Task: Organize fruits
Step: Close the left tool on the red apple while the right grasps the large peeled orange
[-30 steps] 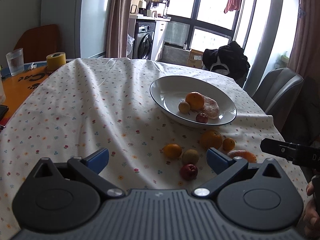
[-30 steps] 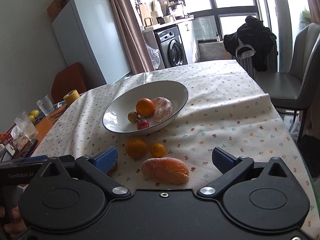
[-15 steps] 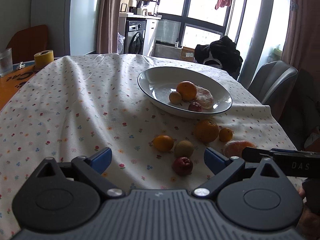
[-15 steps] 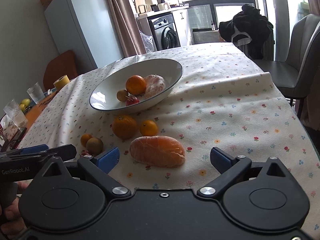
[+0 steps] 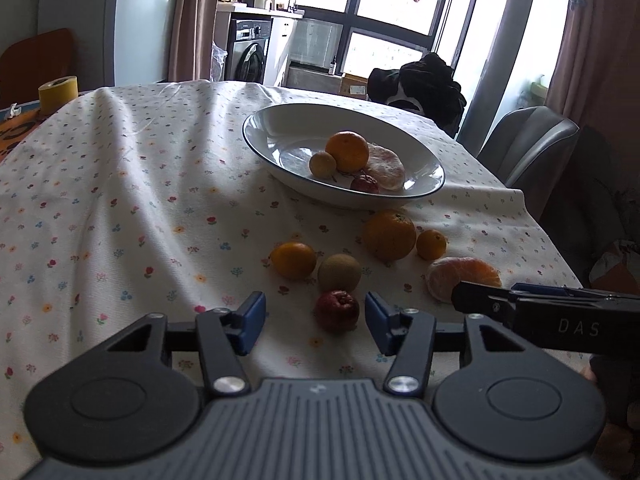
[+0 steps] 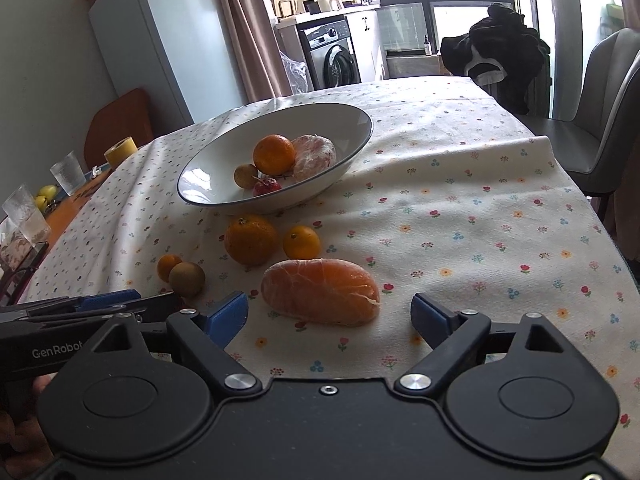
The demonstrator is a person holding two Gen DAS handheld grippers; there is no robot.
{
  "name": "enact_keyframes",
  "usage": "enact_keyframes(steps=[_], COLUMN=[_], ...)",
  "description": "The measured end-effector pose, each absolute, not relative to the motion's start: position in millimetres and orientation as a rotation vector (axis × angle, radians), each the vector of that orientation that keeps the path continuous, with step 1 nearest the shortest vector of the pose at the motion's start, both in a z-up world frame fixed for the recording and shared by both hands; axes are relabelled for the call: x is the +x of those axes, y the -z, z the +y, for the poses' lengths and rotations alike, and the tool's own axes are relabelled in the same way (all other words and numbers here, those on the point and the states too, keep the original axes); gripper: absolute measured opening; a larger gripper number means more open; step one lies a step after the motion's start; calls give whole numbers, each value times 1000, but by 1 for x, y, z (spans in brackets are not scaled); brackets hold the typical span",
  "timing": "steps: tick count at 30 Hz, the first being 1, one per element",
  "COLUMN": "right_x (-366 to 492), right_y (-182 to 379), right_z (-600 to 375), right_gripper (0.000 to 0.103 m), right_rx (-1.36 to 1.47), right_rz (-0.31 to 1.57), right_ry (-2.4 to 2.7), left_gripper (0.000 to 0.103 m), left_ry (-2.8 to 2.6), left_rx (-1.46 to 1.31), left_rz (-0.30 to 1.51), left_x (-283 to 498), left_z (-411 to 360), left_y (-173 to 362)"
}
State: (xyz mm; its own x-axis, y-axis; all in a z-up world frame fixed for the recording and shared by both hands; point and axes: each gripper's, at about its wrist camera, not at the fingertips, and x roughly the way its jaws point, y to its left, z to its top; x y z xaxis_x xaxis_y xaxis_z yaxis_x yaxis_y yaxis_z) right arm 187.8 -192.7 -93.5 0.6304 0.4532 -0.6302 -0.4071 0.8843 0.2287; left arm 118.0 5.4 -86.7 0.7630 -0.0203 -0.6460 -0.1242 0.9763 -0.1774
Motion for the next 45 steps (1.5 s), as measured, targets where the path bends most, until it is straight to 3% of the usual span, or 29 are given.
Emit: enact_keyframes(steps=[2,6,30,39,40,42,45], right_x=[188,190,193,191,191,190,191], right_y=[94,94,95,101,101,101,99], right_z=[-192,-189,-160,-145,-145,-145,-149], right_gripper=[88,88,87,87,86,72,69], right_rx=[64,62,27,-110,-114,-130,-125], right_rz=[738,734,734,700,696,678,681], right_ry=[-493,-485,-439,-419,-416,-397,-414], left_gripper=[46,23,23,23,23,23,23], left_ry=[-58,-53,-105,-121,-121,-120,-122], left_rx=[-201,-203,-237,-246,-246,-246,-243], left_rz=[697,704,668,662,660,658,653], left_x=[118,120,115,114,113,113,111], left_z=[4,4,33,38,38,37,36], left_y=[88,88,77,76,76,75,74])
